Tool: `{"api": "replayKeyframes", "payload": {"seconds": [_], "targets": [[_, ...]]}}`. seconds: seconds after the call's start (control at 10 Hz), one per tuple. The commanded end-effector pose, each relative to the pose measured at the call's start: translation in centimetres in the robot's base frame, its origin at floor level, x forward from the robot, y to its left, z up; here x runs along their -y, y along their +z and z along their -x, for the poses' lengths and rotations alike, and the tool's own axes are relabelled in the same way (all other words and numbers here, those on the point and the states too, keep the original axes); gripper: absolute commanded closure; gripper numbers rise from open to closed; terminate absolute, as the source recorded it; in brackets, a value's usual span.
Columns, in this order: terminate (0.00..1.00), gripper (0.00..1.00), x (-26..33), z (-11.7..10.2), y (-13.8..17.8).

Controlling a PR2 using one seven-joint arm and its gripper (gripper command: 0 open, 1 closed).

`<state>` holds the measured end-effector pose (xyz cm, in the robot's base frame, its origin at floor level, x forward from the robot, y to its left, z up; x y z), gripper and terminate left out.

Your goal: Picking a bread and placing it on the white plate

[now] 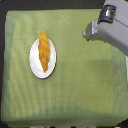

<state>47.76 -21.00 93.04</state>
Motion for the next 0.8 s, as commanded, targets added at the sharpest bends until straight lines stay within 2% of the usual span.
{"api": "replayKeyframes", "payload": {"seconds": [0.0, 0.3, 0.6, 0.7], "targets": [[0.0, 0.0, 8.2, 1.3, -0.9], [0.0, 0.0, 8.8, 1.2, -1.4], [0.0, 0.0, 6.7, 0.7, -1.7], [1.0, 0.0, 6.5, 0.7, -2.1]]}}
